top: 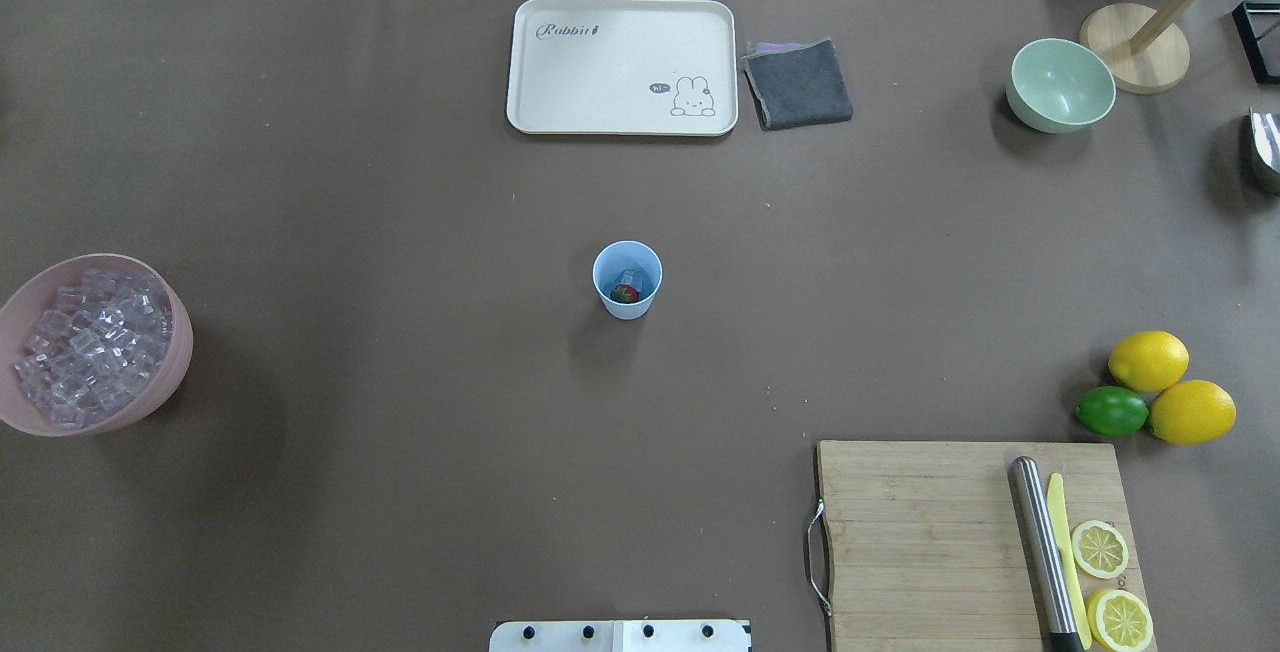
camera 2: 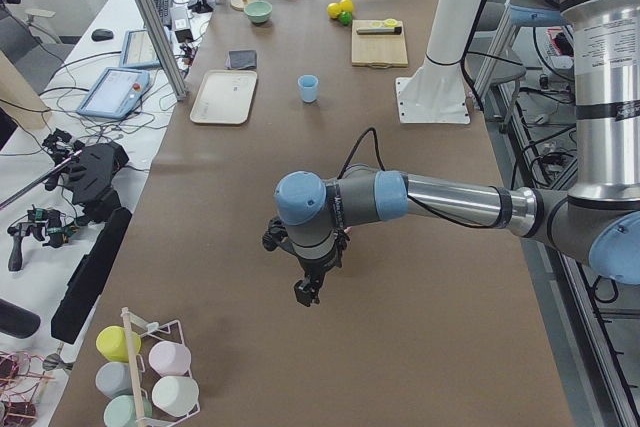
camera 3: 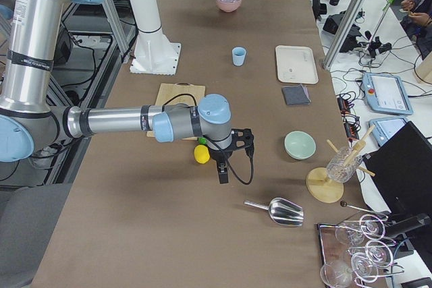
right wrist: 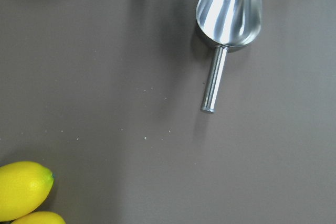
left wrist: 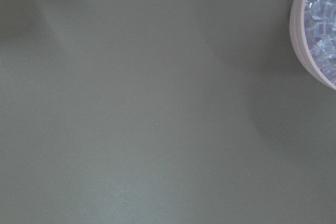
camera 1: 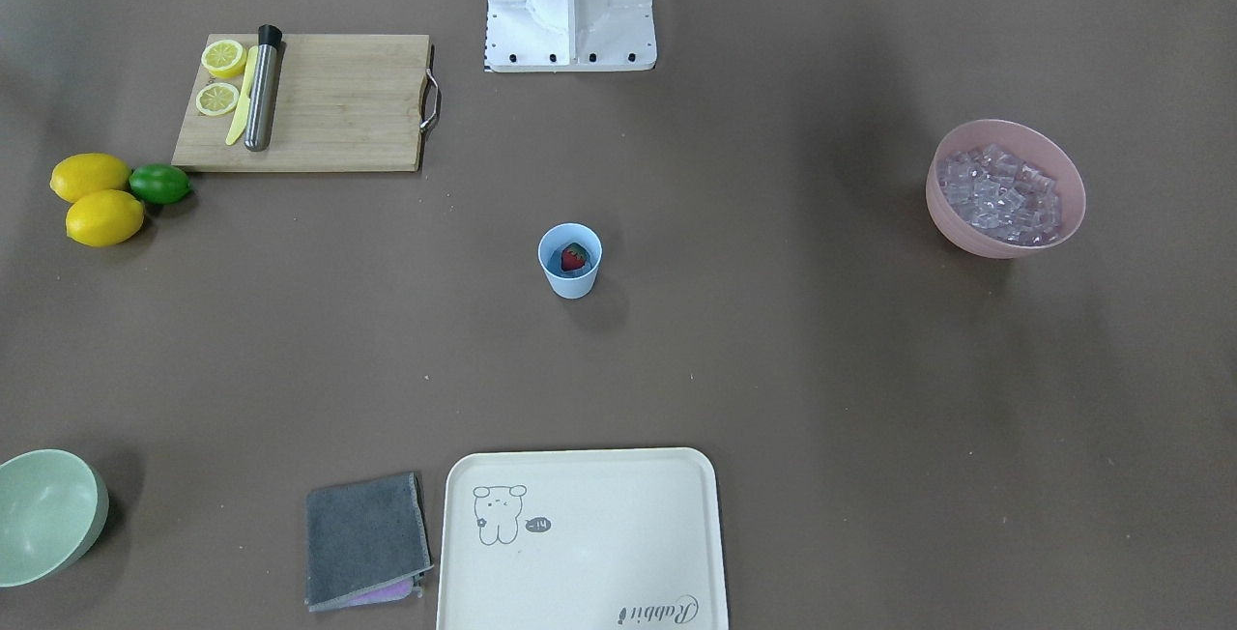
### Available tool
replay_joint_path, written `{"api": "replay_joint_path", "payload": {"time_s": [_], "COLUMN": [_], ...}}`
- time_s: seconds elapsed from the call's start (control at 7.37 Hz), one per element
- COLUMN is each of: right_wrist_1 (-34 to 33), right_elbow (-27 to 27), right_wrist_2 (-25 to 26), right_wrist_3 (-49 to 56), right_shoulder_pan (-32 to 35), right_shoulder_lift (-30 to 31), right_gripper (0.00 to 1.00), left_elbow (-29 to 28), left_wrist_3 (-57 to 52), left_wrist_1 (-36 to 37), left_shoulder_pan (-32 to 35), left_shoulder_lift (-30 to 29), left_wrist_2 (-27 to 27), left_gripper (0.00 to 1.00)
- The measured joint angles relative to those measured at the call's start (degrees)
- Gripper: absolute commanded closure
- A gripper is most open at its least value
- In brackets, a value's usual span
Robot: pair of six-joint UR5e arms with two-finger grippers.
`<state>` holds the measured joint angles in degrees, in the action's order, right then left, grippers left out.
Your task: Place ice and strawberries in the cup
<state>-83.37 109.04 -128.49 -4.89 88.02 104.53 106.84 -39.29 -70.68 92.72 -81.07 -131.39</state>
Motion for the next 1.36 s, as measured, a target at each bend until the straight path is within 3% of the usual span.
{"api": "replay_joint_path", "payload": {"time_s": [0.41,1.36], "right_wrist_1": [-8.7,-8.4], "right_elbow": [0.6,-0.6], "right_wrist_2": [-0.4,-0.6], "right_wrist_3": [1.5,7.3], "right_shoulder_pan": [5.8,6.2], "right_shoulder_lift": [-1.3,-0.3], "right_gripper": [0.00,0.00], "left_elbow": [0.0,-0.1], "left_wrist_3": [-0.1,-0.1], "left_wrist_1": [-0.1,-0.2], "left_shoulder_pan": [0.1,0.2], "left_shoulder_lift": [0.1,0.2], "left_wrist_2": [0.0,-0.1], "left_gripper": [0.01,0.01]}}
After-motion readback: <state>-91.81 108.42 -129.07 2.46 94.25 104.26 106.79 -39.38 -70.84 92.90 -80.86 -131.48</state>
